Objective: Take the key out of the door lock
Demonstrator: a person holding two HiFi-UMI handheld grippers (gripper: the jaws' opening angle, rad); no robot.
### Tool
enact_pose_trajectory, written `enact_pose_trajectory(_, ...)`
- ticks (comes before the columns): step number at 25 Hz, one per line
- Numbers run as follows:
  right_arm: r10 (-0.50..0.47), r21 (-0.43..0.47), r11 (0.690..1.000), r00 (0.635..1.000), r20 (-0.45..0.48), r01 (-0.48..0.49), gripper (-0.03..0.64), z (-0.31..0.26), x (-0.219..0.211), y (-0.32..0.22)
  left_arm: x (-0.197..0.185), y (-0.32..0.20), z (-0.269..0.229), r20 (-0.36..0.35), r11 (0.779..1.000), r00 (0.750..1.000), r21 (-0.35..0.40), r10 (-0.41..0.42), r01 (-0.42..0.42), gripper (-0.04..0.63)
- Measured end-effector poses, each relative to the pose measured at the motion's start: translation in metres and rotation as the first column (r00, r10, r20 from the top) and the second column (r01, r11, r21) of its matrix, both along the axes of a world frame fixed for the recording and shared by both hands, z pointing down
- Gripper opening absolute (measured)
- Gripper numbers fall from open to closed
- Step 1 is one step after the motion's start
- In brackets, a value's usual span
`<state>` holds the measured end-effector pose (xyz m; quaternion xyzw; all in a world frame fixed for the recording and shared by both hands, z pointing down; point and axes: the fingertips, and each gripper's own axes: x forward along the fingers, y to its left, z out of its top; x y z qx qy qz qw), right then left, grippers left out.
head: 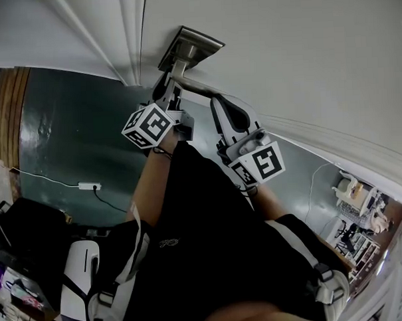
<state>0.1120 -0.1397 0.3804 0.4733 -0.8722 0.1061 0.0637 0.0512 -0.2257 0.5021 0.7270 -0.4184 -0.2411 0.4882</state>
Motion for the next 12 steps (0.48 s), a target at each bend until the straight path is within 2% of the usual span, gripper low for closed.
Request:
enact_pose_trajectory(2, 0.000, -0.001, 1.000, 1.000, 0.004, 0.000, 0.008, 0.0010, 0.0011, -0.0002, 0.0009, -0.0001, 0.0000, -0.028, 1.000, 1.000, -0.001, -0.010, 0.010, 0.117)
enact_pose_trajectory(4, -0.002, -0.001, 1.000, 1.000, 0.008, 0.002, 0.008, 0.0016, 0.0014, 0.0001, 0.0024, -0.0002, -0.0022, -0.042, 1.000, 0.999, 0.007, -0.015, 0.016, 0.075)
enact_pose_trajectory(12, -0.018, 0.001, 1.000, 1.000, 0.008, 0.018, 0.008, -0.0013, -0.0006, 0.0051, 0.0012, 0.0023, -0.0041, -0.079, 0.999, 0.996, 0.007, -0.049, 0.050, 0.049)
